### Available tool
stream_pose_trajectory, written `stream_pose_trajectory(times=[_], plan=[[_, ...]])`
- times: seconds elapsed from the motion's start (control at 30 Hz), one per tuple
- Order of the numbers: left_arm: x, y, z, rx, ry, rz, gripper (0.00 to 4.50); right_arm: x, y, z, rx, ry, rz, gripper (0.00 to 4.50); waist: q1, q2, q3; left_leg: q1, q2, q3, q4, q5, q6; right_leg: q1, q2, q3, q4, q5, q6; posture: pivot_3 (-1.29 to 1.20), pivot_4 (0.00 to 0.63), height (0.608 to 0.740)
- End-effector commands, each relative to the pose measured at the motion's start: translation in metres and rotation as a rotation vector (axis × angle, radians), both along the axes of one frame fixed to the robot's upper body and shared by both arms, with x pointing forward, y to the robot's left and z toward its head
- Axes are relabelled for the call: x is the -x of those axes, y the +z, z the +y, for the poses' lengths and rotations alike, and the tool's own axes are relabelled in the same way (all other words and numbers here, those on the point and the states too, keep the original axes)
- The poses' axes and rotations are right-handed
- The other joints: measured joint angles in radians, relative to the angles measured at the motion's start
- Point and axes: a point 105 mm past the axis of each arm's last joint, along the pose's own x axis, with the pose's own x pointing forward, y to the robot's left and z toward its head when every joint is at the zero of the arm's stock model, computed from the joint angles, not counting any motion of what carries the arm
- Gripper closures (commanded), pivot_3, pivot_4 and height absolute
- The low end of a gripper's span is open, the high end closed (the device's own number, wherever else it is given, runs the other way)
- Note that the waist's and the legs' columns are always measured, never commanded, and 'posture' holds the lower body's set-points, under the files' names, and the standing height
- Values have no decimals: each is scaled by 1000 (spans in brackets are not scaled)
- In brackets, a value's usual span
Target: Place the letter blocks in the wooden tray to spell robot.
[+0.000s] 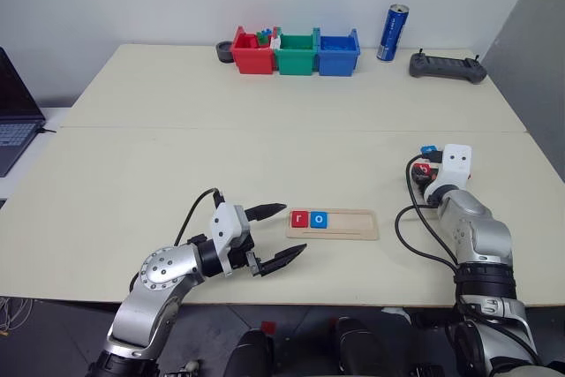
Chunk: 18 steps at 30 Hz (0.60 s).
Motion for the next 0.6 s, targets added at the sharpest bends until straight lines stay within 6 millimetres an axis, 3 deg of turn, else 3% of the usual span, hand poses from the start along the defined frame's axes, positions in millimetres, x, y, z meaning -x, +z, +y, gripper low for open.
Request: stream_pose_trajectory(times=[0.03, 0.33, 0.6], plan=[[4, 11, -2, 12, -24, -43, 0, 12, 14, 1, 31, 19, -20, 3041, 1, 0, 0, 0, 0, 0, 0, 0, 0, 0, 0, 0, 0, 0, 0, 0, 150, 740], [5, 10, 1, 4, -32, -40, 0, 86, 16, 24, 11, 40, 79, 3041, 3, 1, 0, -1, 0, -2, -1, 0, 0, 0, 0, -1, -1, 0, 0, 0, 150, 740], [6, 10, -3, 6, -43, -35, 0, 110, 1, 42, -20, 29, 179, 3041, 3, 1, 0, -1, 1, -1, -1, 0, 0, -1, 0, -1, -2, -2, 1, 0, 150, 740]])
